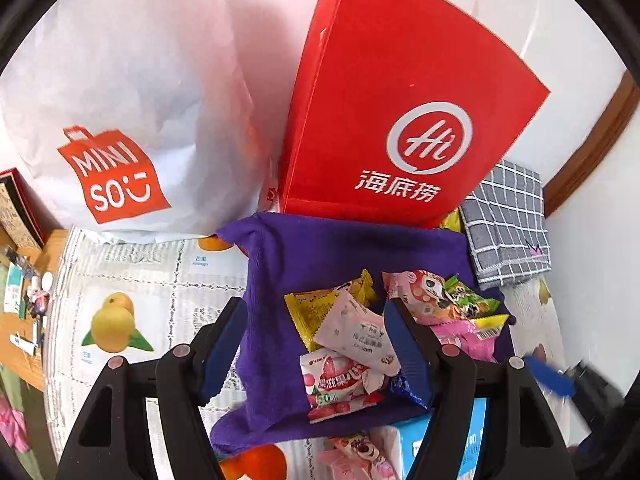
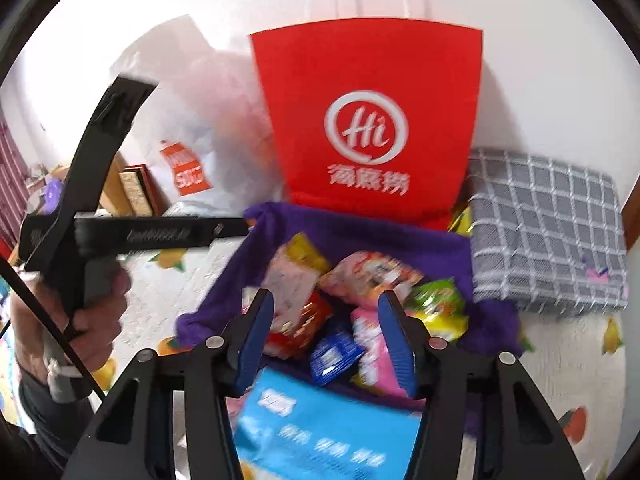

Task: Organize snacks
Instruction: 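Open the left tool releasing the wipes pack and withdraw both tools, then grasp the pink bear-print candy stick with the right tool while the left tool approaches the pink peach candy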

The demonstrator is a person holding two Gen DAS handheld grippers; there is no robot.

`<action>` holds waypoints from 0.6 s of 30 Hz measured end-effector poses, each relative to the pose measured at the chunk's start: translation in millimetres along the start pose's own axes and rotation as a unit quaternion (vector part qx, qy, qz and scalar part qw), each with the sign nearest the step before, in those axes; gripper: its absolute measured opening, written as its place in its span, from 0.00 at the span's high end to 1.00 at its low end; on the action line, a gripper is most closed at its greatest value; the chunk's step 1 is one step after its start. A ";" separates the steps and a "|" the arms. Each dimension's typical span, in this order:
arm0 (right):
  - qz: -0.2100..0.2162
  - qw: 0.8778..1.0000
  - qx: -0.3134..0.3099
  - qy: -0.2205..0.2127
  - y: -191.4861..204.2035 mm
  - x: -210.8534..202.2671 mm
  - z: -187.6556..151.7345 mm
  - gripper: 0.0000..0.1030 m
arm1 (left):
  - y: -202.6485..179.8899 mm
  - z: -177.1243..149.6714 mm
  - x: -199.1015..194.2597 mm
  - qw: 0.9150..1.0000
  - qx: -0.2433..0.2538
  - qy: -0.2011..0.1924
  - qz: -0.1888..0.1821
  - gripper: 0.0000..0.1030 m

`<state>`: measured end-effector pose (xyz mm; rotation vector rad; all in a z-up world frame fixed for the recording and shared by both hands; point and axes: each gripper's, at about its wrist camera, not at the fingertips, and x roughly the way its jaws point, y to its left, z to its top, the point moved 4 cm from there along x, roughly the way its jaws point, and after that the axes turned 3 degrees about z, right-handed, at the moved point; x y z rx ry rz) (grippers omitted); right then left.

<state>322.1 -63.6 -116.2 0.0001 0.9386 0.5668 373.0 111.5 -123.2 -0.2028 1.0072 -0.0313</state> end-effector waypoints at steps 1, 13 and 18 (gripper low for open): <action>0.005 1.000 0.003 0.011 5.3 1.1 -6.4 0.50 | -0.4 -0.2 -3.6 1.000 0.003 -0.001 -0.002 0.33; 0.007 0.993 -0.007 0.117 61.1 30.4 -66.7 0.51 | 33.6 -50.6 -68.2 1.000 0.005 -0.019 0.021 0.33; -0.040 0.990 -0.029 0.130 77.2 45.3 -77.2 0.58 | 50.6 -84.8 -80.3 0.999 -0.001 -0.007 0.033 0.33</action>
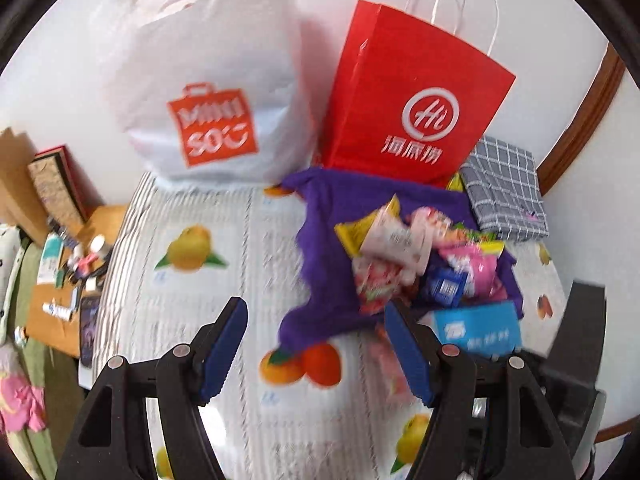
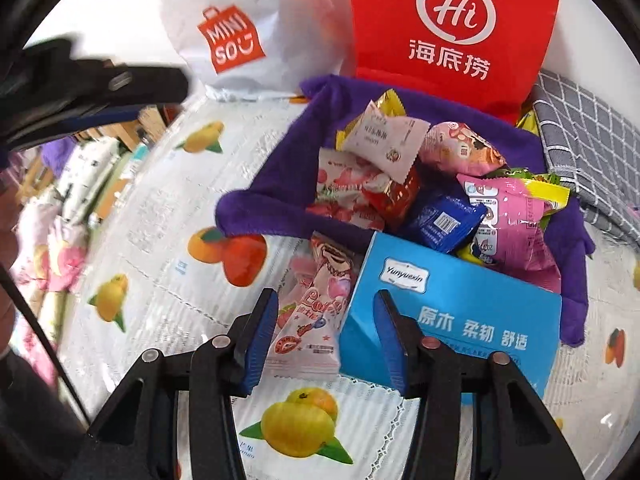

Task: Organize snacks
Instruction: 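Grasp the pink bear-print candy stick with the right tool while the left tool approaches the pink peach candy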

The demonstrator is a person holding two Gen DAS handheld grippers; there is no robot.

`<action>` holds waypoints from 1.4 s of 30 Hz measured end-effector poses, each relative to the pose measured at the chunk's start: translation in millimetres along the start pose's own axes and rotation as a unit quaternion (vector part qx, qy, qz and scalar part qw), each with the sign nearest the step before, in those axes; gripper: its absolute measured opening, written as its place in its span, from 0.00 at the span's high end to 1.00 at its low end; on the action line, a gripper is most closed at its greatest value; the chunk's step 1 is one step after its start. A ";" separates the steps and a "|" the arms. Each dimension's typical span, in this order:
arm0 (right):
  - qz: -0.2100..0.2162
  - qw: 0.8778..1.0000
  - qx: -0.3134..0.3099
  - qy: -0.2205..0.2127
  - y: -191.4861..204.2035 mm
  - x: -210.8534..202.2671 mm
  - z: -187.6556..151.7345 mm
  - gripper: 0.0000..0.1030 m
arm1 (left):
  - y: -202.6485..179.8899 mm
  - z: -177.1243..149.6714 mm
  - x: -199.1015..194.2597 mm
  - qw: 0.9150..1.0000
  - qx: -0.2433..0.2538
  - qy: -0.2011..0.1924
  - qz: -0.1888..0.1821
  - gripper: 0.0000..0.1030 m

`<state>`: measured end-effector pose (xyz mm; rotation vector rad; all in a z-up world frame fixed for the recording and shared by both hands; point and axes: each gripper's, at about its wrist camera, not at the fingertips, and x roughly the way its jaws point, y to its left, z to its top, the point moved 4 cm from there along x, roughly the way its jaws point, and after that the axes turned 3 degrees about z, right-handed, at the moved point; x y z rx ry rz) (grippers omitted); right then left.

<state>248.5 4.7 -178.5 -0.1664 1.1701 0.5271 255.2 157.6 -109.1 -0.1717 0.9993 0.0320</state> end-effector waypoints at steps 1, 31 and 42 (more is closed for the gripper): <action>-0.023 1.000 -0.012 -0.002 3.3 0.9 -1.5 0.60 | 2.4 -7.2 -2.4 1.000 0.000 0.002 0.002 0.33; -0.037 0.994 0.062 -0.082 -58.8 -71.1 -178.1 0.76 | -27.9 -132.3 20.2 0.997 -0.020 0.072 -0.024 0.33; 0.006 0.986 0.129 -0.104 -92.9 -38.9 -182.1 0.50 | -49.1 -131.5 22.5 0.998 0.007 0.066 -0.008 0.33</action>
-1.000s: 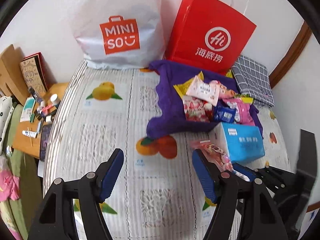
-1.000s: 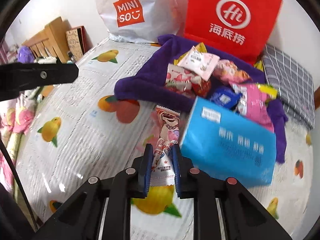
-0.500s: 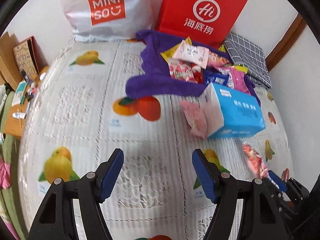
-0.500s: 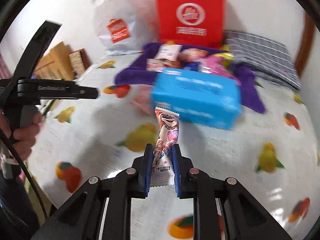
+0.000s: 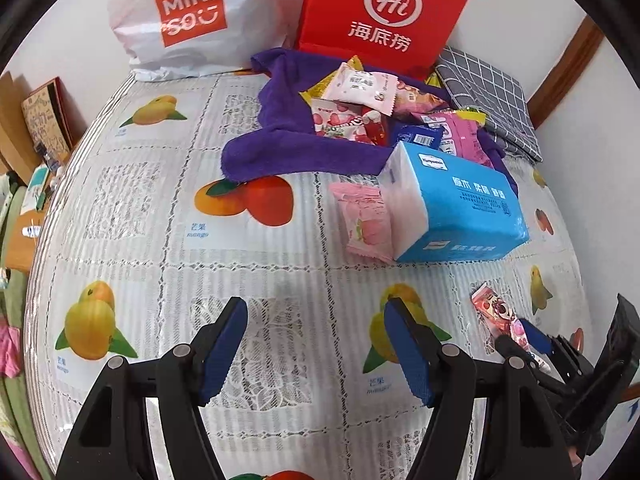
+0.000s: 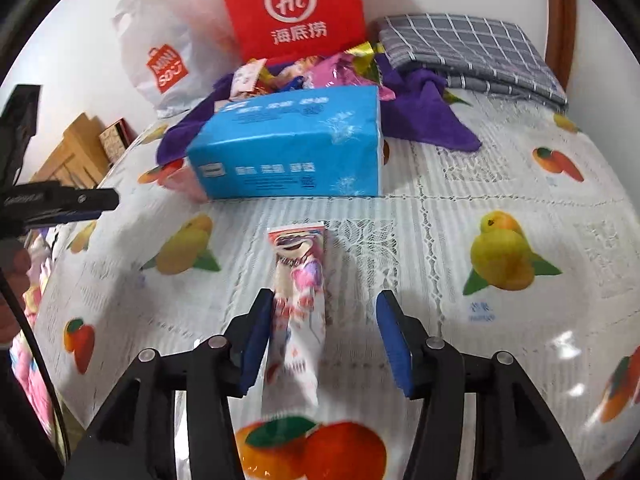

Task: Organize snacks
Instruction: 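Grasp the pink bear-print candy stick with the right tool while the left tool approaches the pink peach candy, then grasp the pink peach candy pack with the left tool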

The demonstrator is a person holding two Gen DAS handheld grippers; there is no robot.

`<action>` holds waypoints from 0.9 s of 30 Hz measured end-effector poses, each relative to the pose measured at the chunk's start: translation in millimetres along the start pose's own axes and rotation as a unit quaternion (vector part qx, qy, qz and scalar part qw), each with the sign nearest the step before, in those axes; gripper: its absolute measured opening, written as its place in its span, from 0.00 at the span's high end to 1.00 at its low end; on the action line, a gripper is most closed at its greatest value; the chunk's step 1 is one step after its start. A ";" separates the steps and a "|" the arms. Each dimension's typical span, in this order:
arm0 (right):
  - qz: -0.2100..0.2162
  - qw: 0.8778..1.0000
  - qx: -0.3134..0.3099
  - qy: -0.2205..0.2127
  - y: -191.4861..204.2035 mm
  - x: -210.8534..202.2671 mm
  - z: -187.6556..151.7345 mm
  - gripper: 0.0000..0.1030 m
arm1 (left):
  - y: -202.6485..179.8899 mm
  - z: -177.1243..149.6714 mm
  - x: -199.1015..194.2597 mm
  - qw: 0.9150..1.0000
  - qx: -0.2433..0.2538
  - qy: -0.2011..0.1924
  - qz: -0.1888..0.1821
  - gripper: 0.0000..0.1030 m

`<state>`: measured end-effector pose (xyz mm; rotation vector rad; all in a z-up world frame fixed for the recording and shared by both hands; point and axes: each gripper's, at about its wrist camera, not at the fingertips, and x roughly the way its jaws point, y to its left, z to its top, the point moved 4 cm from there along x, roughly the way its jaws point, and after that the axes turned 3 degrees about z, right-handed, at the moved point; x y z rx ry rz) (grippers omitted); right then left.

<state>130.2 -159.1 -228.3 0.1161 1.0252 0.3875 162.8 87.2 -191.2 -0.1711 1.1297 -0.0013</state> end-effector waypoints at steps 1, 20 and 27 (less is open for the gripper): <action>-0.002 1.000 -0.004 -0.008 0.7 1.7 1.3 0.52 | -1.8 1.6 1.7 1.000 0.002 -0.001 0.002 0.33; -0.053 0.998 0.006 -0.039 -46.7 5.3 14.0 0.77 | -37.2 47.9 63.3 0.998 0.061 -0.010 0.021 0.33; -0.104 0.994 -0.033 -0.031 -32.3 11.2 13.4 0.76 | -36.9 48.5 77.5 0.996 0.082 -0.020 0.042 0.58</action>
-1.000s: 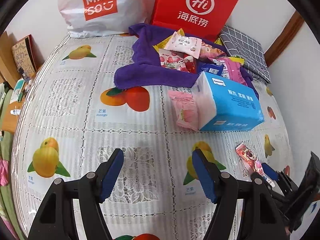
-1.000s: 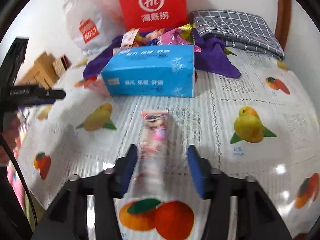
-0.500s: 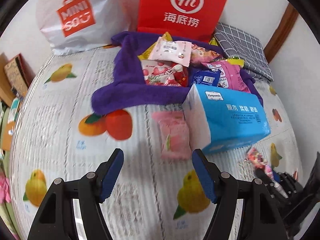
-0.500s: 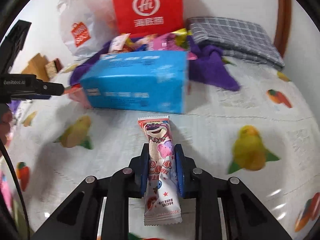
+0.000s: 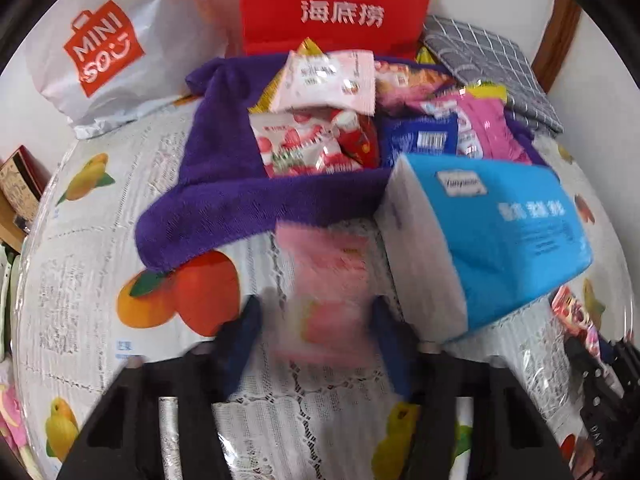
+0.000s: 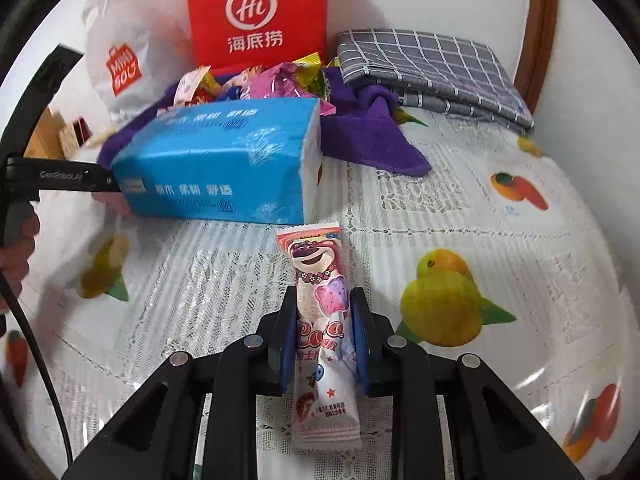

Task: Organize snacks
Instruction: 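Grasp the pink peach candy pack with the left tool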

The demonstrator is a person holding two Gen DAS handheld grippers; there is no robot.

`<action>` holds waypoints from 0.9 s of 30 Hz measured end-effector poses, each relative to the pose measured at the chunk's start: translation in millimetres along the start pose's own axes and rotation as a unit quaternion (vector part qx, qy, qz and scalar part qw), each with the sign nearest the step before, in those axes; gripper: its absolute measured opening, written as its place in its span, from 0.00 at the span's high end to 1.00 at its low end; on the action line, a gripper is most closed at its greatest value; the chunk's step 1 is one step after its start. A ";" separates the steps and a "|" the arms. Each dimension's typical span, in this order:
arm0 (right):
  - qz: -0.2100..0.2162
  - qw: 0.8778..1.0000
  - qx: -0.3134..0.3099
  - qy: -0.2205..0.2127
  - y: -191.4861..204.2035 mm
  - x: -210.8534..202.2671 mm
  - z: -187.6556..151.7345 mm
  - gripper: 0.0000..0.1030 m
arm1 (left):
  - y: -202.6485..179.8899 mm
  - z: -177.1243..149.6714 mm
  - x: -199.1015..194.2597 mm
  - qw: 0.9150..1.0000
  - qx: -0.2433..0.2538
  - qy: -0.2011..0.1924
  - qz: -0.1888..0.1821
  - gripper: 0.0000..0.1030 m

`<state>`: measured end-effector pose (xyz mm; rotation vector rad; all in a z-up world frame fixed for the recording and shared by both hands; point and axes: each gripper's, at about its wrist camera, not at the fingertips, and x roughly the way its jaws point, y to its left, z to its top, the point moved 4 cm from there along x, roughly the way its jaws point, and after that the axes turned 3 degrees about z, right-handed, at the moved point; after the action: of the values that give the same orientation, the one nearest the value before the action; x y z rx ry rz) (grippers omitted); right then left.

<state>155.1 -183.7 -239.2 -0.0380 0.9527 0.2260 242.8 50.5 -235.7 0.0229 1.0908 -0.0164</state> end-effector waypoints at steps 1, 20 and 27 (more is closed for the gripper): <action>0.003 1.000 0.002 0.000 -1.1 0.0 -0.5 0.76 | -0.6 -0.2 -1.9 1.000 0.003 -0.008 0.002 0.61; 0.032 0.999 0.026 -0.001 -10.5 0.0 -1.0 0.75 | 6.4 -84.6 -53.5 0.999 0.029 0.001 -0.018 0.44; 0.060 0.998 0.027 -0.002 -9.5 -0.1 -0.9 0.62 | 14.8 -83.4 -49.2 1.000 0.016 -0.013 0.005 0.36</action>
<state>156.3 -193.2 -240.3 0.0695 0.9578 0.3100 146.5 67.6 -230.4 0.0561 1.0647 -0.0245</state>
